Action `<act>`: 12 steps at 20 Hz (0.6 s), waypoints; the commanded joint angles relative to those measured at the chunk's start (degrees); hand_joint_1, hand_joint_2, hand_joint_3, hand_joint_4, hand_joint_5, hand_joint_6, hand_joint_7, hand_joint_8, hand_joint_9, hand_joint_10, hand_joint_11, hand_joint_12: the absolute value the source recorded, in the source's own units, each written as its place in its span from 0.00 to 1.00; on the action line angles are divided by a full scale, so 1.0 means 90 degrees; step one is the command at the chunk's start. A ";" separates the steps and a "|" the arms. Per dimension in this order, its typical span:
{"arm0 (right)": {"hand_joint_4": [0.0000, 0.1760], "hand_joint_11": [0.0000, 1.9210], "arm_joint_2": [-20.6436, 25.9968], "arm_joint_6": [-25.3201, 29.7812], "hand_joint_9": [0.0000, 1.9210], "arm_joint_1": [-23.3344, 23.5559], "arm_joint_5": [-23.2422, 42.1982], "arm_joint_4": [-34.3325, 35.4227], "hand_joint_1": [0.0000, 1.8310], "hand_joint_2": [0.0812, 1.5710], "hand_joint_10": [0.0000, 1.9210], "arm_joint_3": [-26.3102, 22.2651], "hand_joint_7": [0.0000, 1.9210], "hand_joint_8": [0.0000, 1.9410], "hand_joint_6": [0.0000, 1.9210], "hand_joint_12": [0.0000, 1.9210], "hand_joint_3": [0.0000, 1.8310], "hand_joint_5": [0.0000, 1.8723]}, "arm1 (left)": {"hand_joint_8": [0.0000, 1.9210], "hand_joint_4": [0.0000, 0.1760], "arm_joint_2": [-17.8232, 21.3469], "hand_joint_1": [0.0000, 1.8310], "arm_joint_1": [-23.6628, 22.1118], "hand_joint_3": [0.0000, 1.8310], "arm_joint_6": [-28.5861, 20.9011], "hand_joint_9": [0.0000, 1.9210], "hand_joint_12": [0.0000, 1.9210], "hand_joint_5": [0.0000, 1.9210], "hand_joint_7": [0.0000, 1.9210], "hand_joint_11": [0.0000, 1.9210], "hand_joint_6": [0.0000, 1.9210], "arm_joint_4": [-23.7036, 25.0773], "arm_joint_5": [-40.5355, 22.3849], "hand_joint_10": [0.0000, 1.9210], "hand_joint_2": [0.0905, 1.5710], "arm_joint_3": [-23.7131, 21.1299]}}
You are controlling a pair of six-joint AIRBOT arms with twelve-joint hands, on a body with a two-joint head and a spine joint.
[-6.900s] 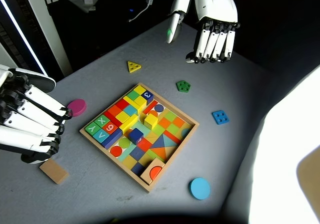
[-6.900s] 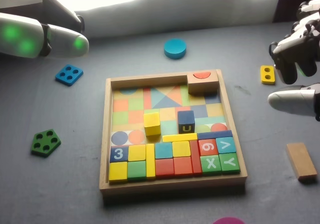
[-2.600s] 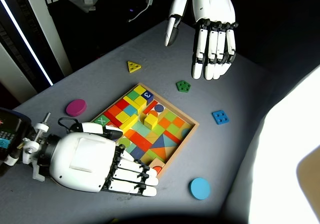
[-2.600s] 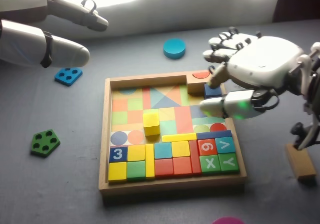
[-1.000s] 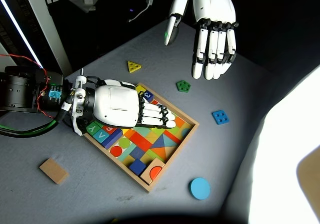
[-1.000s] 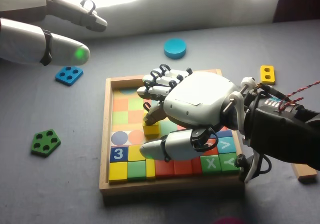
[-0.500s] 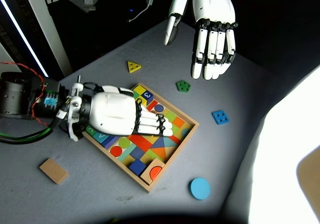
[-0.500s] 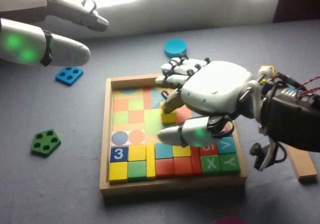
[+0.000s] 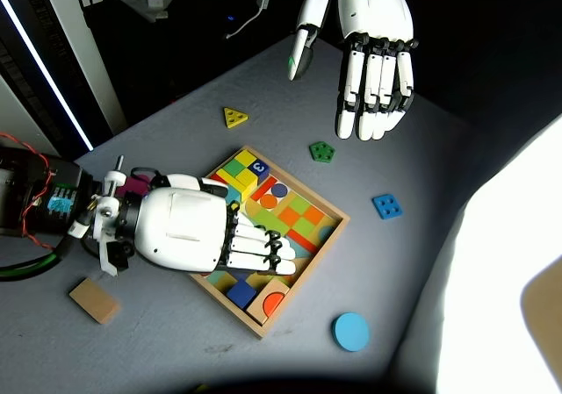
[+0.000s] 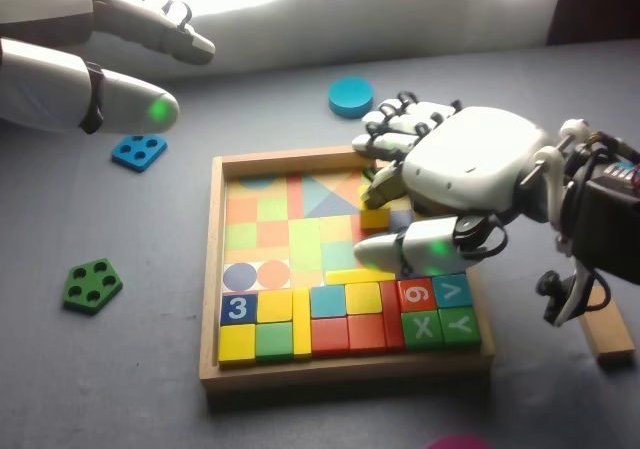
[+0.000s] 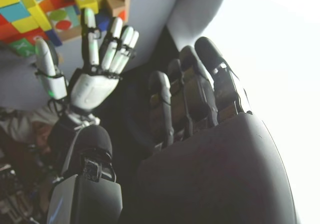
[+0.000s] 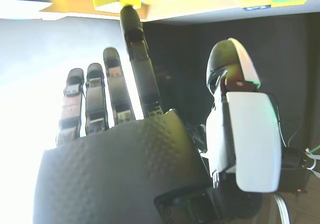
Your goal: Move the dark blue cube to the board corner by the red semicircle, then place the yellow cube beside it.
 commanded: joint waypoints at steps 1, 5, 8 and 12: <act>0.00 0.00 0.0061 -0.0032 0.00 -0.0018 0.0346 -0.0050 0.00 0.73 0.00 0.0053 0.09 0.00 0.01 0.00 0.00 0.39 | 0.00 0.22 -0.0016 0.08 -0.0096 0.00 0.0004 0.17 0.53 0.19 0.16 0.00 0.00 -0.0240 -0.0297 0.00 0.82 0.0015; 0.00 0.00 0.0106 -0.0019 0.00 -0.0084 0.0347 -0.0050 0.00 0.72 0.00 0.0174 0.08 0.00 0.01 0.00 0.00 0.39 | 0.00 0.21 -0.0016 0.08 -0.0098 0.00 0.0004 0.17 0.53 0.18 0.16 0.00 0.00 -0.0240 -0.0297 0.00 0.82 0.0016; 0.00 0.00 0.0134 -0.0025 0.00 -0.0127 0.0344 -0.0056 0.00 0.73 0.00 0.0253 0.09 0.01 0.02 0.00 0.00 0.39 | 0.00 0.22 -0.0016 0.07 -0.0099 0.00 0.0004 0.17 0.52 0.18 0.16 0.00 0.00 -0.0240 -0.0297 0.00 0.82 0.0017; 0.00 0.00 0.0203 -0.0009 0.00 -0.0090 0.0357 -0.0058 0.00 0.73 0.00 0.0292 0.09 0.01 0.01 0.00 0.00 0.39 | 0.00 0.20 -0.0016 0.08 -0.0099 0.00 0.0004 0.16 0.51 0.18 0.15 0.00 0.00 -0.0240 -0.0297 0.00 0.81 0.0017</act>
